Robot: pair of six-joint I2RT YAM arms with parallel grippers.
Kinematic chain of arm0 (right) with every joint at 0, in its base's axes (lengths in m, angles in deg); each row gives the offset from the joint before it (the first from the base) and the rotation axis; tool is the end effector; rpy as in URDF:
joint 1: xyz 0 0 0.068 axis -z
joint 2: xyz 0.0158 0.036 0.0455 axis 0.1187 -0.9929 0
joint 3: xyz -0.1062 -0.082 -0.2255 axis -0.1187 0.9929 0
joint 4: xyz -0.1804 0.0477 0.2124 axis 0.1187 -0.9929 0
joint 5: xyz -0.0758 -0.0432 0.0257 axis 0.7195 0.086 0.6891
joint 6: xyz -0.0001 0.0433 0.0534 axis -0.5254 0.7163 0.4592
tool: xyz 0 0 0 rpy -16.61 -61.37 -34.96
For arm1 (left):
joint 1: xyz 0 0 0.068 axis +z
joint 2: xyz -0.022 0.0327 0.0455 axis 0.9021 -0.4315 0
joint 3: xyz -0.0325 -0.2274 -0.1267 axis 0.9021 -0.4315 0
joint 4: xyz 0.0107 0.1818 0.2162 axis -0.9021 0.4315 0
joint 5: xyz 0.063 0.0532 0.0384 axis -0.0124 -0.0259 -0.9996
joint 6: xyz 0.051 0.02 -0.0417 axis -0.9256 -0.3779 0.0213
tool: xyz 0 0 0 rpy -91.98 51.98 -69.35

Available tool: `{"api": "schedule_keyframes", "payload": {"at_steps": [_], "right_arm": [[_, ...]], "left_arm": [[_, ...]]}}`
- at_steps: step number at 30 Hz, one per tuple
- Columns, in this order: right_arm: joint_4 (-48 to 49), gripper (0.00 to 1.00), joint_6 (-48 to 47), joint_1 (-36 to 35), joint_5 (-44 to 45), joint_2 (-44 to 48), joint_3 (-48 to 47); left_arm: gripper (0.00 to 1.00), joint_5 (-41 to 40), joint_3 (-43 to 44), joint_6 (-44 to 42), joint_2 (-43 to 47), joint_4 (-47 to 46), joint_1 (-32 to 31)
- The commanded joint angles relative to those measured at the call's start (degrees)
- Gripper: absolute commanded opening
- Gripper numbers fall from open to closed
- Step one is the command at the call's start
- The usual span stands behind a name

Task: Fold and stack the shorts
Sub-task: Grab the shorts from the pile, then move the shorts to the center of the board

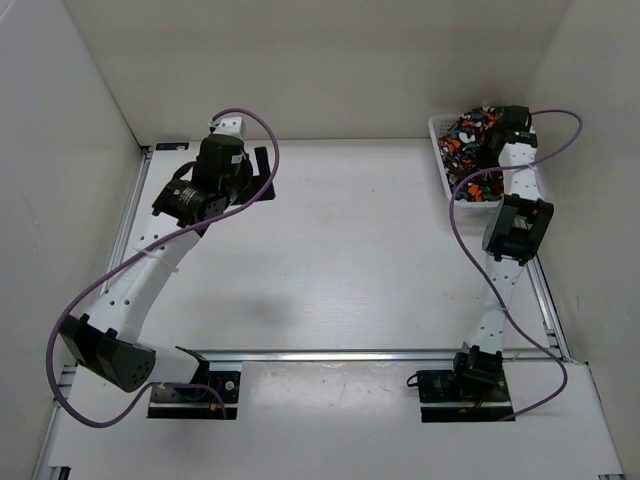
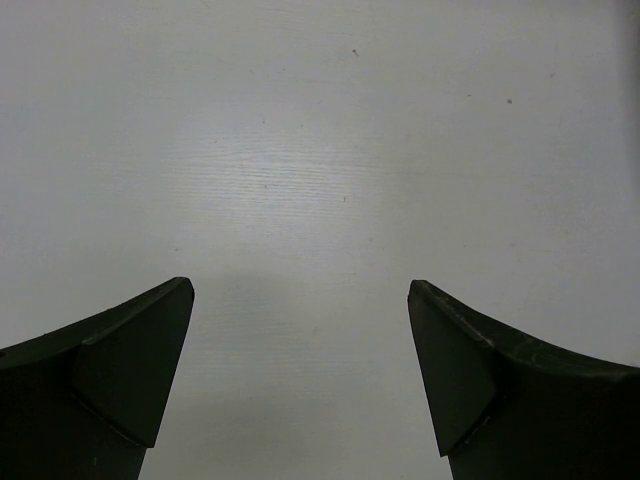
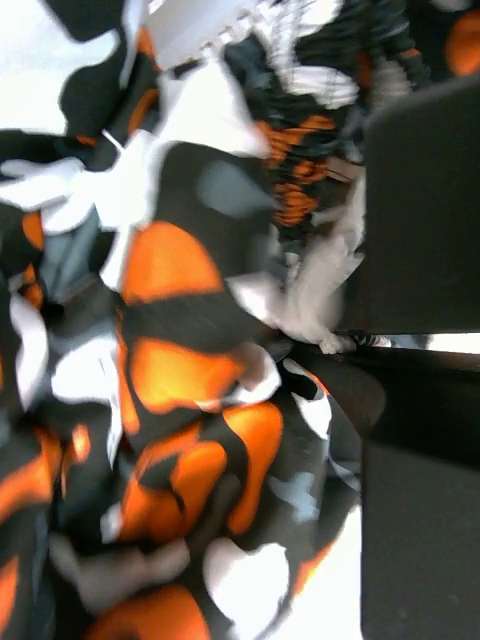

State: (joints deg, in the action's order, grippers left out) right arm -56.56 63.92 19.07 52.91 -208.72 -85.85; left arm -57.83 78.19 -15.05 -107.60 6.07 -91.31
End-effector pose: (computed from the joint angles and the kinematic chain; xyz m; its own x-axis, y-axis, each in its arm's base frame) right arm 0.5782 -0.1278 0.1934 -0.4515 0.6649 -0.5951 0.5875 0.7235 0.3626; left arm 0.2926 -0.1314 0.3892 -0.5905 -0.1026 -0.8005 0.0260 0.9890 -0.1459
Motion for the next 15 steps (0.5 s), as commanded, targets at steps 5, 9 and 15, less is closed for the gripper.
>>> {"api": "schedule_keyframes", "payload": {"at_steps": [5, 9, 15], "right_arm": [[5.58, 0.01, -3.25, -2.32, -4.60, 25.78, 4.85], [5.58, 0.01, -3.89, -5.83, -10.14, 36.93, 4.85], [7.95, 0.01, -2.73, -17.67, -18.22, 43.81, -5.06]], "left_arm": [[1.00, 3.13, -0.76, 0.92, 5.94, 0.15, -0.29], [1.00, 0.35, -1.90, 2.40, 11.03, 0.68, 0.24], [1.00, -1.86, 0.81, 4.43, 17.46, 6.45, 3.93]]}}
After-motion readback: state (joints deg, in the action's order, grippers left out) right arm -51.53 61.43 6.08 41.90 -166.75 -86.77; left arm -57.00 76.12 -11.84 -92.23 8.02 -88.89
